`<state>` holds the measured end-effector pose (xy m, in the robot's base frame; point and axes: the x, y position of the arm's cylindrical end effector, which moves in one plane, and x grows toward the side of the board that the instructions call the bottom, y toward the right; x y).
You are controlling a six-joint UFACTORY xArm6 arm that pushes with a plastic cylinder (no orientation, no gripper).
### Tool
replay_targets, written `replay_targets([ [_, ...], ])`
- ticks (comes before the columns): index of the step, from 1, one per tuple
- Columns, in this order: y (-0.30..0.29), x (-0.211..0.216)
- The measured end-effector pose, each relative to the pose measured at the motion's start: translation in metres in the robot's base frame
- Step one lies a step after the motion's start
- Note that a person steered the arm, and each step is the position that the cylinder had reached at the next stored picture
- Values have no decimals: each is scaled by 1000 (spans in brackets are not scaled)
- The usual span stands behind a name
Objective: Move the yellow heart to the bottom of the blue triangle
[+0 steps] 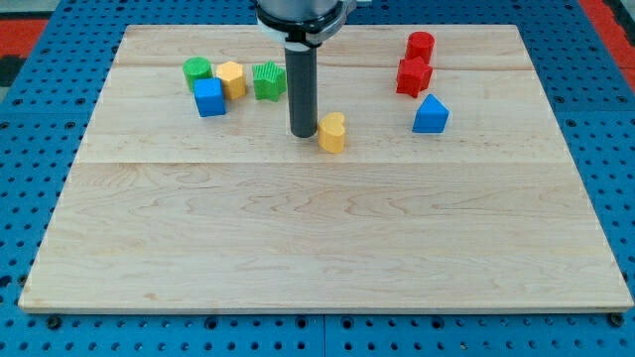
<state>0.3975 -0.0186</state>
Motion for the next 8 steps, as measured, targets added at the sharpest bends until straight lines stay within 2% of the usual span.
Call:
replay_targets([
  [2, 23, -24],
  [3, 71, -3],
  [4, 89, 6],
  [5, 25, 6],
  [6, 20, 40],
  [8, 98, 43],
])
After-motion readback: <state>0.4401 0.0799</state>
